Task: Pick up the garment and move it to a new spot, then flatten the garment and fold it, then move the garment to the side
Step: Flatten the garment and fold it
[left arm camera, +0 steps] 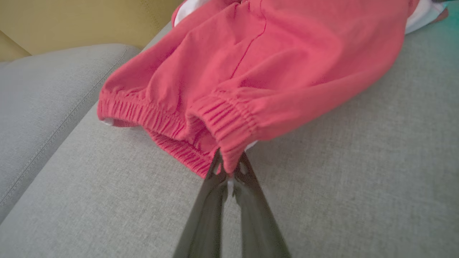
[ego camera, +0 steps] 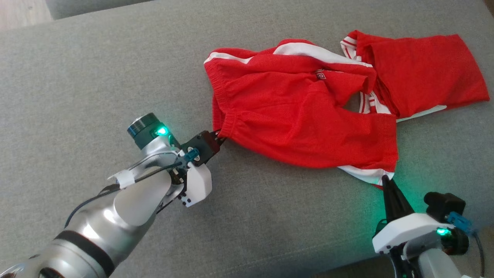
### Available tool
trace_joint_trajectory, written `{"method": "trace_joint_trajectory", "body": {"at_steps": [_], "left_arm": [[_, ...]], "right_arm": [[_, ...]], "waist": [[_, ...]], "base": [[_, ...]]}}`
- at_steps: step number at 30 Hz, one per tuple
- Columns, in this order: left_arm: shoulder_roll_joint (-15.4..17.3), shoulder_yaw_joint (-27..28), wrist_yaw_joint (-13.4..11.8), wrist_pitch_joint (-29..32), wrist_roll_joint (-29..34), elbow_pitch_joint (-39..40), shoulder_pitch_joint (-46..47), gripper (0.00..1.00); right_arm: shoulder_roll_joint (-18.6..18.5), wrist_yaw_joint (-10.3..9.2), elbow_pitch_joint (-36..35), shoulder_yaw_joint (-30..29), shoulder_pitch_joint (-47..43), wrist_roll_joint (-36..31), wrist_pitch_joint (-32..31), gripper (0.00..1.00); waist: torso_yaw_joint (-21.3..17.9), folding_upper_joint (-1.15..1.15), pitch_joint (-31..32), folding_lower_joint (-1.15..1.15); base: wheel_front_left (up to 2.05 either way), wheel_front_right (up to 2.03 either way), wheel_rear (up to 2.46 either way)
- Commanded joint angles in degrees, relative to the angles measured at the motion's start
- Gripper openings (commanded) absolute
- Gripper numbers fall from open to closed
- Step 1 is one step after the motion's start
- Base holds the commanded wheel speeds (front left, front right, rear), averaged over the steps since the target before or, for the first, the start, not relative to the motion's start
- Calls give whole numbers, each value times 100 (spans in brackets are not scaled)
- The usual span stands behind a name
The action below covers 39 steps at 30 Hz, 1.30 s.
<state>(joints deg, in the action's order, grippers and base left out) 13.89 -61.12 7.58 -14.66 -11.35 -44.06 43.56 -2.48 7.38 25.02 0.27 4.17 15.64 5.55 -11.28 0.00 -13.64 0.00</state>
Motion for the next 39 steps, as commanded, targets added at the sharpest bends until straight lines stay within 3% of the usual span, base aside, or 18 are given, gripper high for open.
{"method": "trace_joint_trajectory", "body": {"at_steps": [1,10,20,28,32,39], "left_arm": [[134,183,-9,-33,-101,185,204,0],[428,225,-9,-34,-812,702,-25,0],[858,410,-9,210,-2297,1406,-31,0],[1447,776,-18,1178,-3618,2468,210,0],[1696,1051,-246,1445,-3920,3097,252,0],[2325,1358,-982,1759,-4030,4350,-19,0]], "right_arm": [[-40,11,-143,93,170,-27,87,0],[-149,11,-737,-86,649,-674,-97,0],[-1064,11,-1441,331,1571,-600,-747,0],[-1631,11,-1619,690,2315,-240,-1020,0],[-1703,11,-1803,720,2448,-106,-1136,0],[-1712,11,-2680,586,2097,-102,-1683,0]], "waist": [[25,0,43,0],[309,0,458,0],[636,0,1004,0],[839,0,1404,0],[920,0,1514,0],[1035,0,1583,0]], "base": [[0,0,0],[0,0,0],[0,0,0],[0,0,0],[0,0,0],[0,0,0]]}}
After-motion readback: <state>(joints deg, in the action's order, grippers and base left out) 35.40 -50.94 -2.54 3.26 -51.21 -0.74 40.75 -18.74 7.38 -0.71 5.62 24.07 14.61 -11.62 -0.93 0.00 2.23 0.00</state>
